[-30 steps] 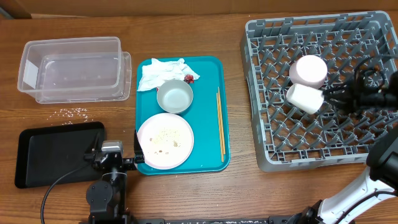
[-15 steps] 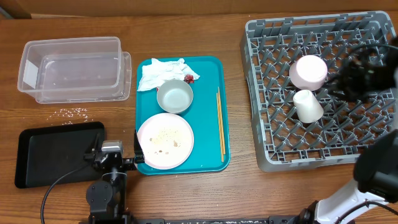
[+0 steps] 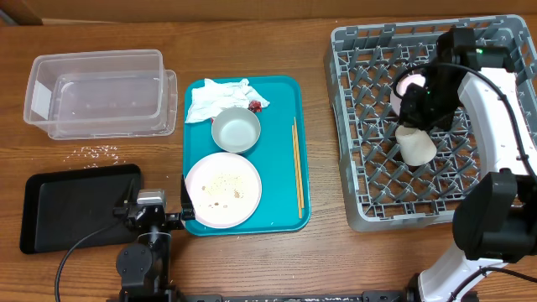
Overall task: Sort waste into correct bins and load items into the dishwasher
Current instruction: 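Lower the white cup upside down into the rack and release, then move the right gripper to the grey bowl on the tray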
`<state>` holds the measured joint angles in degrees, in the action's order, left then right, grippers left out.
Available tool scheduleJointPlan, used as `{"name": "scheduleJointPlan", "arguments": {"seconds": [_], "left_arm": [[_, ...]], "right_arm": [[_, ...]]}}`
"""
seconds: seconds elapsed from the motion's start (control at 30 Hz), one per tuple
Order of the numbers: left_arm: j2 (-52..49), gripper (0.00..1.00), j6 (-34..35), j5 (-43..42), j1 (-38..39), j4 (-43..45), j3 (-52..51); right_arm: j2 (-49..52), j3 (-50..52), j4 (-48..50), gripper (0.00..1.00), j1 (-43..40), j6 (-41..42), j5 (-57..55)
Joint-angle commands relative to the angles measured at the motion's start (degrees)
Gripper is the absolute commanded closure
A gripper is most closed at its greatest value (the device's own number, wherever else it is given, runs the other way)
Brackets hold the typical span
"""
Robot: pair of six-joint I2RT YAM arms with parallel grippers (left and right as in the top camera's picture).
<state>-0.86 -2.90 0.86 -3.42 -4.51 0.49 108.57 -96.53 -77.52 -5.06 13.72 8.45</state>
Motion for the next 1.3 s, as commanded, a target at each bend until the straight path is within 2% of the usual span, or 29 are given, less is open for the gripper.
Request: {"name": "scheduleJointPlan", "arguments": {"seconds": [0.0,0.17,0.37,0.67,0.83,1.0,1.03,1.07,1.17,1.2,1.27], "left_arm": [[0.6,0.00,0.7,-0.7,-0.3,0.1,-0.2],[0.6,0.00,0.7,-0.7,-0.3,0.1,-0.2],[0.6,0.00,0.7,-0.7,-0.3,0.1,-0.2],[0.6,0.00,0.7,-0.7,-0.3,0.1,-0.2],[0.6,0.00,0.7,-0.7,-0.3,0.1,-0.2],[0.6,0.00,0.7,-0.7,-0.3,0.1,-0.2],[0.6,0.00,0.7,-0.7,-0.3,0.1,-0.2],[0.6,0.00,0.7,-0.7,-0.3,0.1,-0.2],[0.6,0.00,0.7,-0.7,-0.3,0.1,-0.2],[0.6,0.00,0.7,-0.7,-0.3,0.1,-0.2],[0.6,0.00,0.7,-0.7,-0.3,0.1,-0.2]], "right_arm": [[-0.8,1.0,0.3,0.96,-0.5,2.7,-3.5],[-0.8,2.3,0.6,0.96,-0.5,3.4,-4.1],[-0.8,2.3,-1.4,0.96,-0.7,12.6,-16.0],[-2.2,-3.8,-10.7,0.96,-0.8,15.1,-18.8],[-5.3,-8.7,-13.7,0.96,-0.6,12.0,-9.8],[-9.3,-9.3,-9.0,0.95,1.4,0.8,12.0],[-9.6,-9.3,-7.6,0.90,2.4,-1.2,16.3],[-9.7,-9.3,-6.1,0.81,3.7,-2.4,19.4],[-9.4,-9.0,0.2,0.56,9.2,-2.0,21.6],[-9.3,-8.6,2.7,0.50,11.2,-1.6,21.7],[-9.0,-7.5,9.3,0.44,16.1,-0.1,21.4]]}}
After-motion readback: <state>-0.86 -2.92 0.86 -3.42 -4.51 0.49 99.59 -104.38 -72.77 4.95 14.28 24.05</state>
